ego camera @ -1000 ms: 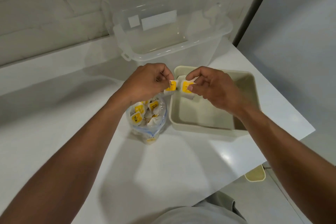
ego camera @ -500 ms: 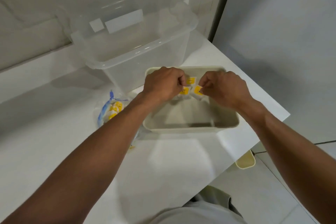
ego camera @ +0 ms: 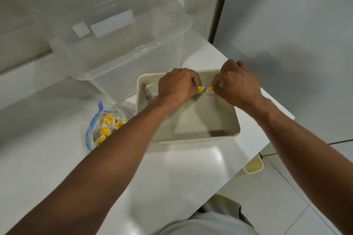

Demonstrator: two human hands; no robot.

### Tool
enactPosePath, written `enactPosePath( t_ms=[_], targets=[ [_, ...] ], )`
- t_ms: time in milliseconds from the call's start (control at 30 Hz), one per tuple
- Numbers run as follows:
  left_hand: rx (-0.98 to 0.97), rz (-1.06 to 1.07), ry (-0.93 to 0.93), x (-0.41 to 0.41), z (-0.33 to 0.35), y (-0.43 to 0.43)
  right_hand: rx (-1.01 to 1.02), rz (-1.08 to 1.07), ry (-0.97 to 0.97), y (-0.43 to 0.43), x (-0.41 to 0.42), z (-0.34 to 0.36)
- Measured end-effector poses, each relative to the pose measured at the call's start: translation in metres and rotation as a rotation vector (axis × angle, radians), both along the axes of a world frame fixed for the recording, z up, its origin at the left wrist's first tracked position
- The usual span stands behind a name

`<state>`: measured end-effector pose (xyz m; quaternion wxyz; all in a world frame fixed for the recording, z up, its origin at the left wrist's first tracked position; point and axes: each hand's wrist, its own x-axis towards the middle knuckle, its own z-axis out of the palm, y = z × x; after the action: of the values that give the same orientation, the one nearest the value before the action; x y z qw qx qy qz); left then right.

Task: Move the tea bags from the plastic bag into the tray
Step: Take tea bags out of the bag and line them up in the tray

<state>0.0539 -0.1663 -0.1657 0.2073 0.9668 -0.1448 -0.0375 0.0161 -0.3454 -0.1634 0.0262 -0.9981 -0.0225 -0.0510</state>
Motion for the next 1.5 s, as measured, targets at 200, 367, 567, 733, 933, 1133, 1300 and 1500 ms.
enactPosePath(
  t_ms=[200,367,567,733,933,1133,1300,1500],
  targets=[
    [0.045,-0.046,-0.006,-0.003,-0.007,-0.015,-0.093,0.07,-0.068,-0.007,0.008,-0.005],
    [0.174,-0.057,-0.192,0.0,-0.014,-0.028,-0.167,0.088,-0.082,-0.009,0.024,-0.012],
    [0.23,-0.013,-0.227,0.007,-0.023,-0.032,-0.258,0.039,-0.021,-0.004,0.04,-0.013],
    [0.247,-0.015,-0.241,0.008,-0.026,-0.031,-0.332,0.079,-0.039,0.001,0.048,-0.014],
    [0.299,-0.034,-0.329,0.004,-0.03,-0.024,-0.39,0.124,-0.011,0.012,0.048,-0.005],
    [0.392,-0.197,-0.295,-0.014,-0.032,-0.021,-0.401,0.083,-0.029,0.015,0.046,-0.011],
    [0.539,-0.275,-0.286,-0.02,-0.065,-0.017,-0.413,0.003,-0.069,0.017,0.042,-0.021],
    [0.562,-0.276,-0.259,-0.019,-0.069,-0.018,-0.371,-0.058,-0.076,0.018,0.039,-0.018]
  ],
)
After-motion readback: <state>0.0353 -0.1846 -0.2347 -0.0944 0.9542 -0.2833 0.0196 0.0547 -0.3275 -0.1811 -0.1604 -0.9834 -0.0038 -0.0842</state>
